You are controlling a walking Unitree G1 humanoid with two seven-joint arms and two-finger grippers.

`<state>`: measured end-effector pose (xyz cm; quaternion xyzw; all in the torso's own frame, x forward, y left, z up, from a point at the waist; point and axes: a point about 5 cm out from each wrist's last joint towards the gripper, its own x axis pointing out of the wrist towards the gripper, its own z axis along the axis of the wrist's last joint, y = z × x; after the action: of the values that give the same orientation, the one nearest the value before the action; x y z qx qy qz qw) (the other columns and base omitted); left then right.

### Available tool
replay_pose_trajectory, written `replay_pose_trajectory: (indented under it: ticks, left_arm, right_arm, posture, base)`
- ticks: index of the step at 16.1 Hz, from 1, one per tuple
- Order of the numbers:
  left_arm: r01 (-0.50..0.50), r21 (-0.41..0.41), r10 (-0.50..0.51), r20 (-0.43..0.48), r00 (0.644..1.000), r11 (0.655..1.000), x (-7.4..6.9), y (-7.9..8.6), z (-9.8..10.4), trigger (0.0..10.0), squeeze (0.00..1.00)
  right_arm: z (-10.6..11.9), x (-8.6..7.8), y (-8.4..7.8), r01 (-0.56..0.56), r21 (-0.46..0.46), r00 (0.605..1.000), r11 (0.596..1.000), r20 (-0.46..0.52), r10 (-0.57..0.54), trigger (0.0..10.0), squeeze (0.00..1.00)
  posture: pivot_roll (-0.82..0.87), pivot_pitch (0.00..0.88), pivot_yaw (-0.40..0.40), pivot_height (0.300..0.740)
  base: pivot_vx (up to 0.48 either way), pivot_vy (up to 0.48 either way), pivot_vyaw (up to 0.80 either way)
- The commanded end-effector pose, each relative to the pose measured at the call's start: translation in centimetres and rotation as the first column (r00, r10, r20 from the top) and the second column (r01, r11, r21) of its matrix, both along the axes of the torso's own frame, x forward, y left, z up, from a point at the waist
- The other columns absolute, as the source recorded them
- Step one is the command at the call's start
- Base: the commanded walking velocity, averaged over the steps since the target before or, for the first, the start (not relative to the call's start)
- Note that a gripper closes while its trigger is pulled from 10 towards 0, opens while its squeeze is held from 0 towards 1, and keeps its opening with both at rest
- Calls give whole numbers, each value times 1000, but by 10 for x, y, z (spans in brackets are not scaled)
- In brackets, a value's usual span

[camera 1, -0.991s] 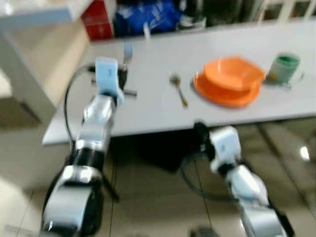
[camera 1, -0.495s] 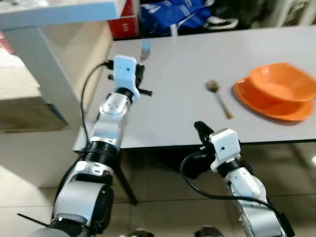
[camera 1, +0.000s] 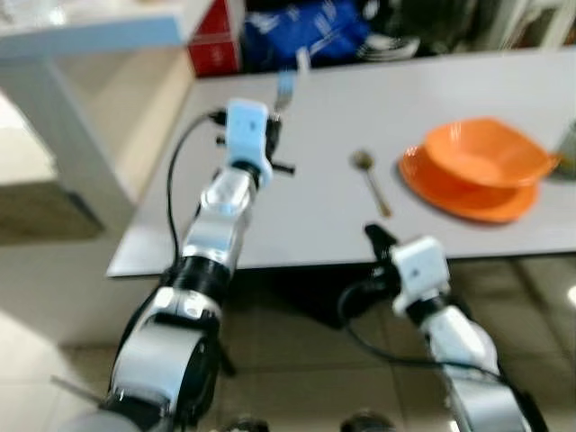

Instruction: Setting the table

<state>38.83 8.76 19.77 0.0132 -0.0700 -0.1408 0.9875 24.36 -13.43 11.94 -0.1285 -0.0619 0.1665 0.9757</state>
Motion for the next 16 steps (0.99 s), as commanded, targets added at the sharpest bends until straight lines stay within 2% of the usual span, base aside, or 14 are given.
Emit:
replay_pose_trajectory:
  ticks: [1, 8, 9, 10, 11, 12, 13, 14, 15, 16]
  left_arm:
    - [-31, -7, 31, 9, 999, 999, 3, 9, 4, 0, 1000]
    - [-49, -2, 49, -2, 999, 999, 5, 13, 1, 0, 1000]
    - [-48, -4, 48, -12, 999, 999, 5, 12, 0, 0, 1000]
    - [-60, -15, 60, -15, 998, 998, 6, 13, 0, 1294, 1000]
    - [-71, -18, 71, -15, 997, 997, 7, 14, 1, 3137, 1000]
    - [-80, -32, 80, -1, 997, 996, 7, 15, 4, 2824, 1000]
    - [-90, -40, 91, 11, 996, 995, 7, 16, 8, 0, 1000]
    - [-92, -56, 92, 0, 996, 994, 8, 17, 9, 0, 1000]
    - [-92, -69, 91, -17, 996, 993, 9, 17, 9, 1961, 1000]
    - [-94, -72, 93, -28, 995, 993, 10, 16, 8, 3098, 1000]
  right_arm:
    - [3, -1, 5, -14, 8, 1000, 1000, 12, 14, 10000, 0]
    - [2, -1, 6, -14, 8, 1000, 1000, 9, 14, 10000, 0]
    - [2, -2, 5, -13, 6, 1000, 1000, 9, 12, 10000, 0]
    - [2, -2, 5, -12, 5, 1000, 1000, 9, 12, 10000, 0]
    - [2, -2, 4, -13, 4, 1000, 1000, 8, 13, 10000, 0]
    - [2, -2, 4, -14, 3, 1000, 1000, 7, 14, 10000, 0]
    - [2, -3, 3, -15, 1, 1000, 1000, 6, 15, 10000, 0]
    - [2, -3, 3, -17, -1, 1000, 1000, 4, 17, 10000, 0]
    - [2, -3, 3, -19, -2, 1000, 1000, 3, 19, 10000, 0]
    - [2, -4, 3, -20, -3, 1000, 1000, 1, 20, 10000, 0]
  posture:
    - [-269, 21, 122, 702]
    - [-268, 18, 124, 702]
    - [-269, 15, 123, 702]
    - [-270, 14, 123, 702]
    - [-270, 12, 121, 702]
    - [-270, 12, 118, 702]
    - [-270, 11, 118, 702]
    - [-268, 10, 116, 702]
    - [-268, 10, 116, 702]
    - [-268, 11, 115, 702]
  base:
    - [244, -412, 0]
    - [219, -404, 0]
    - [0, 0, 0]
    - [0, 0, 0]
    - [0, 0, 0]
    - [0, 0, 0]
    - [0, 0, 0]
    - [0, 0, 0]
    - [0, 0, 0]
    - [0, 0, 0]
